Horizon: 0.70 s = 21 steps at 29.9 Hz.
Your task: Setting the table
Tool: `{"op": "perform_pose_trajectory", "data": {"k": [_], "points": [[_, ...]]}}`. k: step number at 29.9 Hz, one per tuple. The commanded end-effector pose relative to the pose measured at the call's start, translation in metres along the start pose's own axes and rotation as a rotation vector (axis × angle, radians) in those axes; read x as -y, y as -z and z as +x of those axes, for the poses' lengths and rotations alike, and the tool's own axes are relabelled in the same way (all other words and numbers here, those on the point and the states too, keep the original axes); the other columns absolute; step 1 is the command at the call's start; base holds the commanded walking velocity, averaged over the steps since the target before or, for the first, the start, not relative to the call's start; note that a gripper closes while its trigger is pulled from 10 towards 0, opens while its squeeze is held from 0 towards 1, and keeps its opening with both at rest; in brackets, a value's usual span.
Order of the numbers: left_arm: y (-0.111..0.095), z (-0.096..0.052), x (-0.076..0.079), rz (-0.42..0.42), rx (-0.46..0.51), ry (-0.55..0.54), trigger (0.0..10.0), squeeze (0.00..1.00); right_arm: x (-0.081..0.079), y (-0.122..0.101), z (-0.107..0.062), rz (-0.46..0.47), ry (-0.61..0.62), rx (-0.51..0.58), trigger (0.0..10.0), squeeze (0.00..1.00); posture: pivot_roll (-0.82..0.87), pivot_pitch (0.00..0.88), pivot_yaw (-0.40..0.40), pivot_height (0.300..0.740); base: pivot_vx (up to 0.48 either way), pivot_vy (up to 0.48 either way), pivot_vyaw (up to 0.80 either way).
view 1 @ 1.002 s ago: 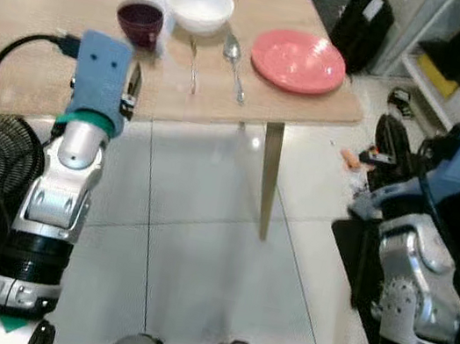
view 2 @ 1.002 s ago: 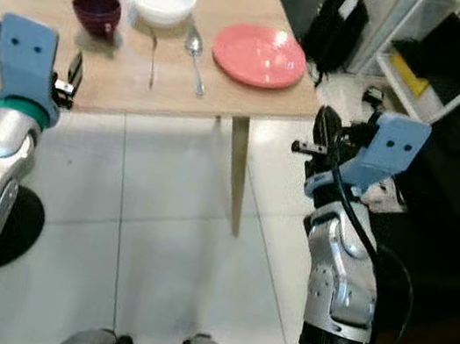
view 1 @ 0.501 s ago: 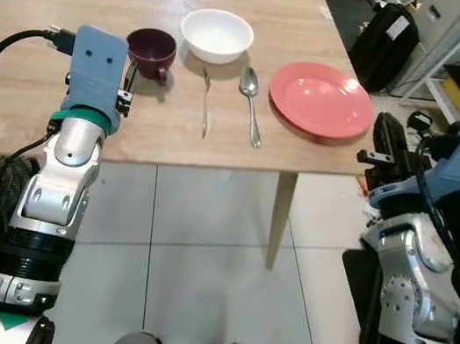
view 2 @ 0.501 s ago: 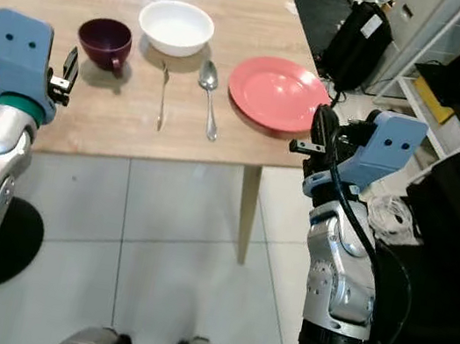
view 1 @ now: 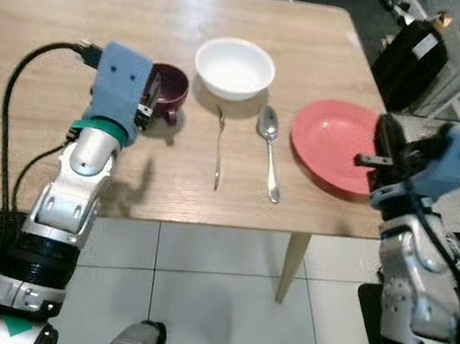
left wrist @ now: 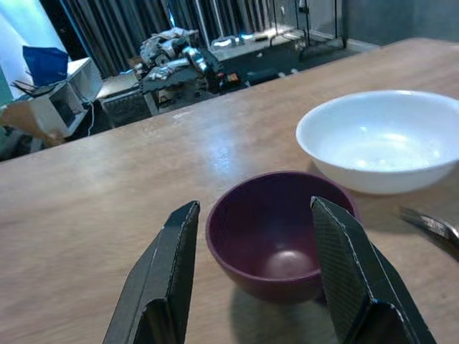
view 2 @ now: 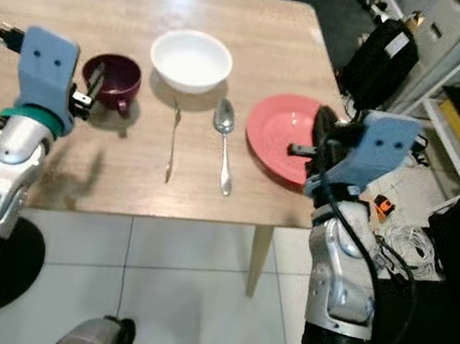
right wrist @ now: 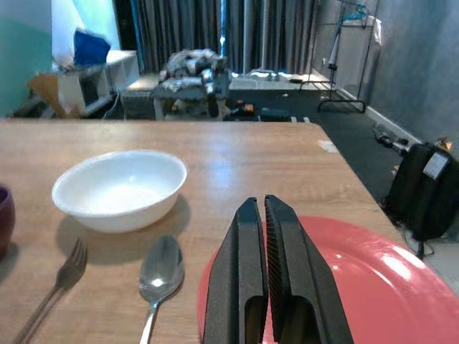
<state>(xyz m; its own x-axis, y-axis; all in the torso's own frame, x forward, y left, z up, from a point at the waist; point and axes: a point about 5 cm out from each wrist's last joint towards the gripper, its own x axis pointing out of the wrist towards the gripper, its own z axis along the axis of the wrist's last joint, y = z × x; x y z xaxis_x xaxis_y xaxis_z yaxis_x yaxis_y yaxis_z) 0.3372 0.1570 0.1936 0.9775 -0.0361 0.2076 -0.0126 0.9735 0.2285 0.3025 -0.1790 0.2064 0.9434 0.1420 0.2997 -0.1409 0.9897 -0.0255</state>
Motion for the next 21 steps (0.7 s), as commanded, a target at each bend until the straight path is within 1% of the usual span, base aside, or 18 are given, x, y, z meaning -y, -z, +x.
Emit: {"op": "perform_pose_trajectory", "data": {"k": [1,2,3,4,5,6,8,16,17,19,20,21], "points": [[0.007,-0.001,0.003,-0.025,-0.009,-0.003,10.0,0.00,-0.005,0.003,0.001,-0.034,-0.034,-0.002,10.0,0.00,0.04,0.018,0.026,0.740,0.000,0.000,0.00],[0.007,-0.001,0.003,-0.025,-0.009,-0.003,10.0,0.00,-0.005,0.003,0.001,-0.034,-0.034,-0.002,10.0,0.00,0.04,0.018,0.026,0.740,0.000,0.000,0.00],[0.009,0.000,0.004,-0.032,-0.008,-0.006,10.0,0.00,-0.010,0.003,0.003,-0.042,-0.055,-0.001,10.0,0.00,0.04,0.018,0.026,0.740,0.000,0.000,0.00],[0.011,0.002,0.007,-0.037,-0.007,-0.010,10.0,0.00,-0.016,0.005,0.009,-0.046,-0.073,-0.001,10.0,0.00,0.04,0.025,0.010,0.740,0.000,0.000,0.00],[0.014,0.005,0.009,-0.026,-0.004,-0.017,10.0,0.00,-0.022,0.006,0.015,-0.045,-0.082,-0.001,10.0,0.00,0.05,0.031,-0.003,0.740,0.000,0.000,0.00],[0.014,0.005,0.009,-0.026,-0.004,-0.017,10.0,0.00,-0.022,0.006,0.015,-0.045,-0.082,-0.001,10.0,0.00,0.05,0.031,-0.003,0.740,0.000,0.000,0.00],[0.019,0.009,0.015,0.001,-0.003,-0.014,10.0,0.00,-0.031,0.009,0.024,-0.039,-0.101,-0.004,10.0,0.00,0.05,0.036,-0.006,0.740,0.000,0.000,0.00],[0.022,0.010,0.023,0.012,-0.005,0.005,10.0,0.00,-0.035,0.012,0.026,-0.024,-0.130,-0.012,10.0,0.00,0.05,0.056,-0.016,0.740,0.000,0.000,0.00],[0.032,0.010,0.029,0.011,-0.039,-0.005,10.0,0.64,-0.035,0.013,0.026,-0.018,-0.139,-0.014,10.0,0.00,0.05,0.064,-0.016,0.740,0.000,0.000,0.00],[0.032,0.010,0.029,0.011,-0.039,-0.005,10.0,0.64,-0.035,0.013,0.026,-0.018,-0.139,-0.014,10.0,0.00,0.05,0.064,-0.016,0.740,0.000,0.000,0.00],[0.035,0.011,0.031,0.004,-0.058,-0.018,10.0,1.00,-0.036,0.013,0.026,-0.016,-0.141,-0.014,10.0,0.00,0.04,0.069,-0.016,0.740,0.000,0.000,0.00],[0.035,0.011,0.031,0.004,-0.058,-0.018,10.0,1.00,-0.036,0.013,0.026,-0.016,-0.141,-0.014,10.0,0.00,0.04,0.069,-0.016,0.740,0.000,0.000,0.00]]}}
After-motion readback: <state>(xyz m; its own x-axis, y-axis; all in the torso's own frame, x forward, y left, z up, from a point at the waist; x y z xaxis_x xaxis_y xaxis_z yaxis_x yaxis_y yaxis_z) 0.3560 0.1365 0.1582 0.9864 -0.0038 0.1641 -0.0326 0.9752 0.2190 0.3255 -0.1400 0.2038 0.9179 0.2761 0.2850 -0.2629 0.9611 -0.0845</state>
